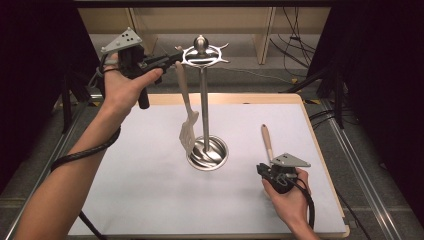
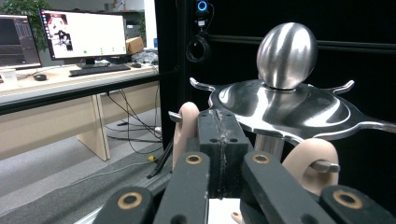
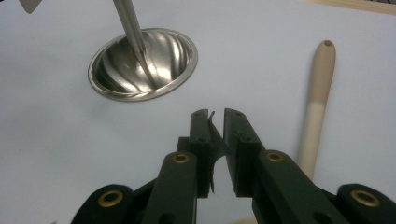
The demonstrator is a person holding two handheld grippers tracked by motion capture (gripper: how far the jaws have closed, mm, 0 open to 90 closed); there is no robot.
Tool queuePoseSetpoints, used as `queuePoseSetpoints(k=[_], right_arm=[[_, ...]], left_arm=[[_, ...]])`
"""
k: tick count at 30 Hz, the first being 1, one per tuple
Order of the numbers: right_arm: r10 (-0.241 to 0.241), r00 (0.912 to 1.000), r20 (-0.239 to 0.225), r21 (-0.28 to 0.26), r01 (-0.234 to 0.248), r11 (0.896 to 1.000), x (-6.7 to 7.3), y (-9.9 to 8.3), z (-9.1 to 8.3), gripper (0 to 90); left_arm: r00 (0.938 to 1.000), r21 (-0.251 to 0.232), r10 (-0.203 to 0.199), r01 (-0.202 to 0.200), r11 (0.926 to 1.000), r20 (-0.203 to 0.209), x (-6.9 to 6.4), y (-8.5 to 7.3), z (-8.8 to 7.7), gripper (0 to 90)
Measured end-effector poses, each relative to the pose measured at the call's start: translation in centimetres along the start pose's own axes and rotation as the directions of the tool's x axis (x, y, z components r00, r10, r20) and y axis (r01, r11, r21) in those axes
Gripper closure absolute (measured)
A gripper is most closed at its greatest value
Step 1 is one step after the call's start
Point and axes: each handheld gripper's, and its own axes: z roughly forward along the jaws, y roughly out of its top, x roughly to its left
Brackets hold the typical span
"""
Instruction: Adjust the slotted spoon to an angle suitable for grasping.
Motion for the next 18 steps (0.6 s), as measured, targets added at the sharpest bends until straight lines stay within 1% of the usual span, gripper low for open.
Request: queuePoseSetpoints(k=[1, 3, 4, 6, 7, 10, 11, 12, 13, 14, 15, 16, 17, 18], right_arm=[[-0.006, 1.0, -0.001, -0.002, 0.006, 1.0, -0.1, 0.0, 0.0, 82.2], [-0.004, 1.0, -0.001, -0.004, 0.004, 1.0, 0.0, 0.0, 0.0, 82.2], [0.003, 0.9999, 0.01, -0.007, -0.003, 1.0, 0.0, 0.0, -0.1, 82.2], [0.001, 1.0, 0.01, -0.007, -0.001, 1.0, 0.0, 0.0, -0.1, 82.2], [0.001, 1.0, 0.005, 0.001, -0.001, 1.0, 0.0, 0.0, -0.2, 82.1], [0.002, 1.0, 0.001, -0.001, -0.002, 1.0, 0.0, 0.0, -0.2, 81.7], [-0.005, 1.0, 0.0, -0.004, 0.005, 1.0, -0.1, 0.0, -0.2, 81.3], [-0.006, 1.0, 0.0, 0.006, 0.006, 1.0, -0.1, 0.1, -0.3, 80.7], [0.006, 1.0, -0.005, 0.003, -0.006, 1.0, -0.1, 0.1, -0.3, 79.7], [0.029, 0.9996, -0.006, 0.005, -0.029, 1.0, -0.1, 0.1, -0.3, 79.1], [0.012, 0.9999, -0.001, 0.001, -0.012, 1.0, -0.3, 0.2, -0.4, 78.6], [0.014, 0.9999, 0.001, -0.002, -0.014, 1.0, -0.3, 0.2, -0.4, 78.0], [0.022, 0.9996, -0.015, -0.02, -0.023, 1.0, -0.5, 0.2, -0.4, 77.3], [0.028, 0.9996, 0.006, 0.001, -0.028, 1.0, -0.5, 0.3, -0.7, 76.6]], left_arm=[[1.0, 0.0, 0.0, 0.0, 1.0, -0.001, 0.0, 0.0, 0.0, 89.3], [1.0, 0.0, -0.002, 0.002, 1.0, -0.001, 0.1, 0.0, 0.1, 89.3], [1.0, 0.0, -0.002, 0.002, 1.0, -0.002, 0.0, 0.0, 0.1, 89.3], [1.0, 0.001, -0.001, 0.001, 1.0, -0.002, 0.1, 0.0, 0.1, 89.3], [1.0, 0.0, 0.0, 0.0, 1.0, -0.002, 0.1, 0.0, 0.1, 89.3], [1.0, -0.003, 0.001, -0.001, 1.0, -0.003, 0.0, 0.0, 0.1, 89.1], [1.0, -0.006, -0.002, 0.002, 1.0, -0.003, -0.1, -0.1, 0.0, 89.0], [1.0, -0.008, 0.004, -0.004, 1.0, -0.006, -0.2, -0.1, -0.1, 88.7], [0.9999, -0.011, 0.004, -0.005, 0.9999, -0.01, -0.3, -0.2, -0.1, 87.5], [0.9996, -0.007, 0.018, -0.018, 0.9998, -0.023, -0.4, -0.2, -0.4, 86.4], [0.9992, -0.014, 0.022, -0.022, 0.9997, -0.033, -0.4, -0.3, -0.7, 85.6], [0.9988, -0.021, 0.02, -0.02, 0.9996, -0.044, -0.4, -0.4, -1.2, 84.8], [0.9985, -0.025, 0.012, -0.014, 0.9996, -0.053, -0.4, -0.5, -1.6, 83.3], [0.9984, -0.028, 0.007, -0.009, 0.9996, -0.056, -0.4, -0.6, -1.9, 82.2]])
